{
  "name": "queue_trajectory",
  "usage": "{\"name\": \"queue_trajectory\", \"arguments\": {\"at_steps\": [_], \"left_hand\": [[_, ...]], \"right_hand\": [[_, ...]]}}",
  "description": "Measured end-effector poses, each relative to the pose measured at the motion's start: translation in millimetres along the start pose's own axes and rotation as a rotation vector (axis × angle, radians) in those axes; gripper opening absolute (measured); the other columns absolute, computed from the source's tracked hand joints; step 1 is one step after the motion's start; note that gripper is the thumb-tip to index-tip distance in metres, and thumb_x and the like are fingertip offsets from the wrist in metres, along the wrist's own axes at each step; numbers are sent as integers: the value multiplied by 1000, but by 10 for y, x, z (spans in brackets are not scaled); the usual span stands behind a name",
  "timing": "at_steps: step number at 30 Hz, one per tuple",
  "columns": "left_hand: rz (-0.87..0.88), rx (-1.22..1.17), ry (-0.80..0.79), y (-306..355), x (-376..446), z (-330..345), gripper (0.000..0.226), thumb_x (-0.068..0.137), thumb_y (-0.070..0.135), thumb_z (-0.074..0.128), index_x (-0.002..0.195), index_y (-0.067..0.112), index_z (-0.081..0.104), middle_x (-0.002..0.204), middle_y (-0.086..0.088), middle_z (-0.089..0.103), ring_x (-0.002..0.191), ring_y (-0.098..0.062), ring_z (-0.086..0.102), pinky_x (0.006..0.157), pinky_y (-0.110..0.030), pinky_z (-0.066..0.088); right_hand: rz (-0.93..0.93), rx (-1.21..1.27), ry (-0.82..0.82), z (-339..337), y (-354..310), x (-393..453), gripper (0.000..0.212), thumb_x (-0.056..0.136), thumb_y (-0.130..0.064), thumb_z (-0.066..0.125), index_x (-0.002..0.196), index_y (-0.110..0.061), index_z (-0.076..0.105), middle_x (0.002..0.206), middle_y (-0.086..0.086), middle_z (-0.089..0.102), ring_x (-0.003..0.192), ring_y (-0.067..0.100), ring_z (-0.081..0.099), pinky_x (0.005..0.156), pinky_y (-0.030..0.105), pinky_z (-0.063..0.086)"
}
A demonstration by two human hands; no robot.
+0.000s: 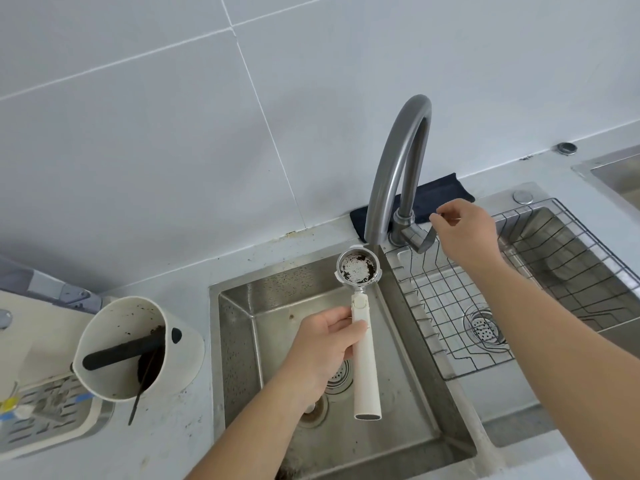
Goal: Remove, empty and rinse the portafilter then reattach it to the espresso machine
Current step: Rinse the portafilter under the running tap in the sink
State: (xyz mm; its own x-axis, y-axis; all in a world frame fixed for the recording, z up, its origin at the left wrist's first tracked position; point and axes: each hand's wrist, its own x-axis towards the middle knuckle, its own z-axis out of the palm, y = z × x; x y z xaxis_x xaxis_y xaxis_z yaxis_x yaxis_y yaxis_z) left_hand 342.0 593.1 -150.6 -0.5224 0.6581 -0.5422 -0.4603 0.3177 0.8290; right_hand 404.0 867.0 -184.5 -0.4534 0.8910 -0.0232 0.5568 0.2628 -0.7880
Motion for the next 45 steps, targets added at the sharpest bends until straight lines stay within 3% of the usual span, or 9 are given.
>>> {"name": "queue_trajectory", "arguments": {"at_steps": [4,10,15,21,25,31,40,45], "left_hand": [[10,36,5,-11,-41,-16,36,89,2,64,81,32,81,87,0,78,80,-12,70,79,-32,56],[7,45,2,-33,-80,-19,35,89,2,64,81,32,80,90,-2,79,82,-14,70,84,-37,55],[7,42,9,-43,-76,-22,26,88,2,66,87,26,77,93,-2,79,84,-14,71,88,-41,55],[24,60,-3,-27,-60,-48,27,88,4,66,86,28,78,95,-2,79,85,-15,72,85,-40,56],[25,69,-2,-35,-58,-34,27,87,5,67,86,30,78,95,-1,79,84,-13,73,85,-38,57],[31,68,10,-57,-64,-36,28,87,5,67,85,31,79,95,0,79,85,-13,73,84,-37,56],[39,78,-7,-25,-41,-25,29,83,12,69,85,38,79,97,1,79,87,-14,73,88,-41,55],[44,74,-4,-34,-44,-33,23,80,13,70,88,33,79,97,-1,78,87,-15,72,92,-47,53]], "right_hand": [[-4,16,1,-18,23,-31,10,94,-25,65,99,-17,68,92,-2,68,86,17,63,59,16,38],[21,47,8,-39,34,-57,12,94,-27,65,101,-19,70,98,-4,70,90,15,65,70,28,46],[24,80,11,-51,71,-91,8,94,-26,66,98,-20,69,98,-5,70,78,13,64,59,25,47],[29,83,25,-47,126,-113,13,93,-28,66,100,-19,70,97,-5,70,72,6,61,63,28,47],[49,102,17,-52,138,-119,12,92,-28,66,100,-20,70,96,-6,70,63,11,60,54,22,42],[71,142,3,-65,148,-111,11,91,-29,66,97,-21,70,97,-7,72,49,18,57,49,26,48],[69,144,-3,-70,154,-121,11,91,-29,67,99,-21,71,97,-6,72,56,16,59,50,24,45],[66,145,4,-75,173,-147,8,91,-29,68,95,-22,71,94,-6,72,61,14,59,52,24,45]]}}
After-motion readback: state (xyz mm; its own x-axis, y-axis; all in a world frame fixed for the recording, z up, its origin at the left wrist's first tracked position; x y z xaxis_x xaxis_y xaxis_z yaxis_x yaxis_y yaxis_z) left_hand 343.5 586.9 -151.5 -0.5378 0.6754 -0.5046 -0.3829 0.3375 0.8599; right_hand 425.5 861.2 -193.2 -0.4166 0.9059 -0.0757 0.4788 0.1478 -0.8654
